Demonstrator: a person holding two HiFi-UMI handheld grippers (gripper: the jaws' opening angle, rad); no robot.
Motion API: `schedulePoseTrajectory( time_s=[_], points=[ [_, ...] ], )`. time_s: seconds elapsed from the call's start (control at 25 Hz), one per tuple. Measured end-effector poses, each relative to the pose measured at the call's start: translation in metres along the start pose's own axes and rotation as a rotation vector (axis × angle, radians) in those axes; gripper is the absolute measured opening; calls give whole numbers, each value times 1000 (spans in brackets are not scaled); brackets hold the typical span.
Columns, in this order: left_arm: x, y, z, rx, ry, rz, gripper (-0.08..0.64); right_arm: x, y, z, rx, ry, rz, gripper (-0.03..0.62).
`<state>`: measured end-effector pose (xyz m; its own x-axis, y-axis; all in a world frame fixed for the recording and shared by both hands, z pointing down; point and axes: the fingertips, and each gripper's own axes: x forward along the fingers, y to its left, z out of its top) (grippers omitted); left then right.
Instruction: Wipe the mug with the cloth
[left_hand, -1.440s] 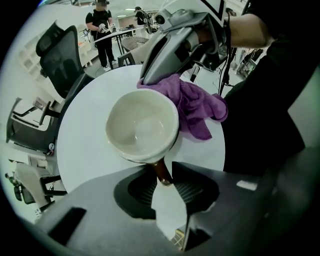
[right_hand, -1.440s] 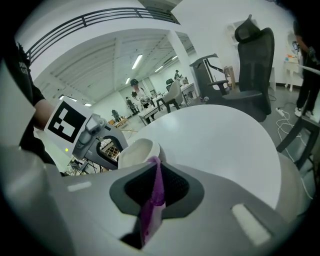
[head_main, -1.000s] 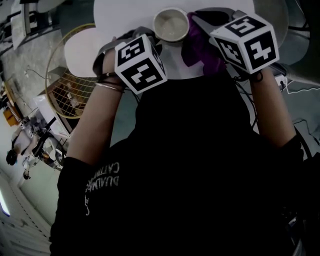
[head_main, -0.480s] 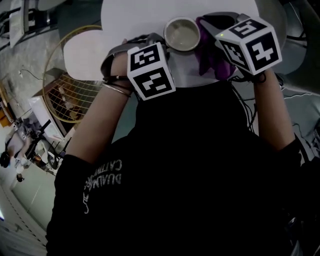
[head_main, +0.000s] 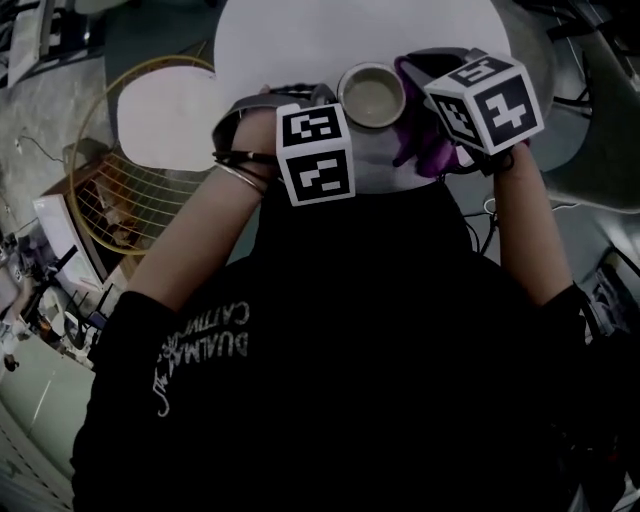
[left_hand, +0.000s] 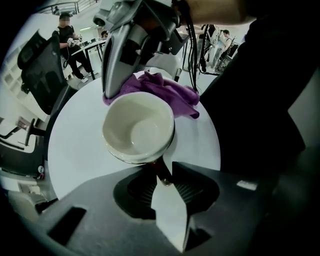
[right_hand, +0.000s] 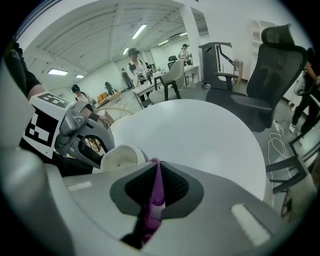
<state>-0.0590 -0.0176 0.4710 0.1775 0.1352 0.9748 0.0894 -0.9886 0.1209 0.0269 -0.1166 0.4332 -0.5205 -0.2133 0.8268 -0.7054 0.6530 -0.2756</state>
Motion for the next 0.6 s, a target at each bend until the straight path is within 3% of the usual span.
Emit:
schedulePoseTrajectory(
  time_s=[0.16,0.6],
  points=[
    [-26,24,-19,0,-58,-36,104,8,1,47,-25,69,-25,25],
    [-23,15,-23,44,-126,-85,95,20,18,60,-99,132,-30,25]
  ],
)
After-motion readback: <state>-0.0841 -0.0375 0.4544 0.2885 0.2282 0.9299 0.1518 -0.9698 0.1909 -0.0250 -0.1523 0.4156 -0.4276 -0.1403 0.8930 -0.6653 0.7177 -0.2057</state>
